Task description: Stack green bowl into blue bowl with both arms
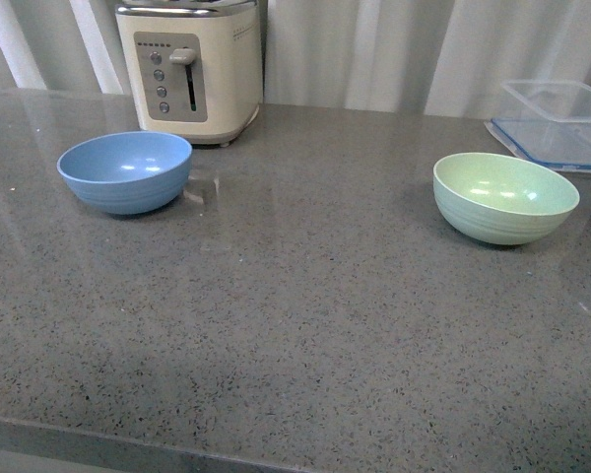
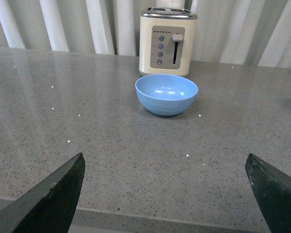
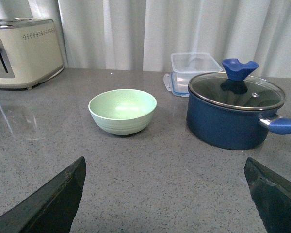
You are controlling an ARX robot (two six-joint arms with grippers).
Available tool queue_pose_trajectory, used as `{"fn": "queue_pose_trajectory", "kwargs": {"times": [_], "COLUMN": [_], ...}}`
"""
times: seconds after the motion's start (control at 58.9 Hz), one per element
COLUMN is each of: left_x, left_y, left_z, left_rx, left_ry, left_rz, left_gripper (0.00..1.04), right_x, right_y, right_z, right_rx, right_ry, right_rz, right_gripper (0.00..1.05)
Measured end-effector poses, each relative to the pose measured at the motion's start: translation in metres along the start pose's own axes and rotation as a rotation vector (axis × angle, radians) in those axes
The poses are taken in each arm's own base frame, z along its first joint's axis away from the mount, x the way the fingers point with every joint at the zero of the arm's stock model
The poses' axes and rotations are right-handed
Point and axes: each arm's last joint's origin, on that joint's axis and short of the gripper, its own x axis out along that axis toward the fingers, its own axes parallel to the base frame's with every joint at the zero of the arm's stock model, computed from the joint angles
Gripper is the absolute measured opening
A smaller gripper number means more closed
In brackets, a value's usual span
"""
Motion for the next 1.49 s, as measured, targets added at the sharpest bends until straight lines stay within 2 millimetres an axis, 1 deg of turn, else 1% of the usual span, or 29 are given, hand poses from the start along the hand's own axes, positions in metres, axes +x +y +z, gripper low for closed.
{"fn": "queue_pose_trajectory", "kwargs": {"times": [0.305, 0.322, 0.339, 0.39, 0.424, 0.475, 0.526, 0.611, 0.73, 0.848, 0.899, 0.95, 1.001, 1.052, 1.103, 1.188, 1.273, 1.358, 1.493], "left_x": [0.0, 0.001, 0.001, 0.003, 0.005, 0.008, 0.011, 0.019, 0.034, 0.057, 0.067, 0.08, 0.097, 0.109, 0.127, 0.151, 0.174, 0.198, 0.23], "left_y": [0.0, 0.0, 0.0, 0.0, 0.001, 0.001, 0.002, 0.005, 0.011, 0.018, 0.021, 0.024, 0.027, 0.028, 0.03, 0.031, 0.03, 0.029, 0.03], "left_z": [0.0, -0.002, -0.003, -0.004, -0.003, 0.003, 0.013, 0.035, 0.059, 0.086, 0.096, 0.107, 0.117, 0.123, 0.13, 0.136, 0.138, 0.135, 0.127], "left_rx": [0.0, -0.006, 0.001, 0.032, 0.023, 0.007, -0.015, -0.06, -0.108, -0.187, -0.201, -0.248, -0.288, -0.315, -0.343, -0.37, -0.389, -0.404, -0.436], "left_ry": [0.005, 0.042, 0.126, 0.283, 0.317, 0.33, 0.324, 0.301, 0.296, 0.295, 0.291, 0.302, 0.316, 0.33, 0.343, 0.372, 0.408, 0.441, 0.475], "left_rz": [0.011, 0.047, 0.118, 0.237, 0.255, 0.252, 0.236, 0.223, 0.202, 0.161, 0.171, 0.164, 0.157, 0.144, 0.144, 0.146, 0.149, 0.146, 0.158], "left_gripper": [0.98, 0.98, 0.98, 0.98, 0.98, 0.98, 0.98, 0.98, 0.98, 0.98, 0.98, 0.98, 0.98, 0.98, 0.98, 0.98, 0.98, 0.98, 0.98], "right_x": [0.0, 0.0, 0.0, 0.0, 0.0, 0.0, 0.0, 0.0, 0.0, 0.0, 0.0, 0.0, 0.0, 0.0, 0.0, 0.0, 0.0, 0.0, 0.0], "right_y": [0.0, 0.0, 0.0, 0.0, 0.0, 0.0, 0.0, 0.0, 0.0, 0.0, 0.0, 0.0, 0.0, 0.0, 0.0, 0.0, 0.0, 0.0, 0.0], "right_z": [0.0, 0.0, 0.0, 0.0, 0.0, 0.0, 0.0, 0.0, 0.0, 0.0, 0.0, 0.0, 0.0, 0.0, 0.0, 0.0, 0.0, 0.0, 0.0], "right_rx": [0.0, 0.0, 0.0, 0.0, 0.0, 0.0, 0.0, 0.0, 0.0, 0.0, 0.0, 0.0, 0.0, 0.0, 0.0, 0.0, 0.0, 0.0, 0.0], "right_ry": [0.0, 0.0, 0.0, 0.0, 0.0, 0.0, 0.0, 0.0, 0.0, 0.0, 0.0, 0.0, 0.0, 0.0, 0.0, 0.0, 0.0, 0.0, 0.0], "right_rz": [0.0, 0.0, 0.0, -0.001, 0.0, 0.0, 0.0, 0.0, 0.0, 0.0, 0.0, 0.0, 0.0, 0.0, 0.0, 0.0, 0.0, 0.0, 0.0], "right_gripper": [0.95, 0.95, 0.95, 0.95, 0.95, 0.95, 0.95, 0.95, 0.95, 0.95, 0.95, 0.95, 0.95, 0.95, 0.95, 0.95, 0.95, 0.95, 0.95]}}
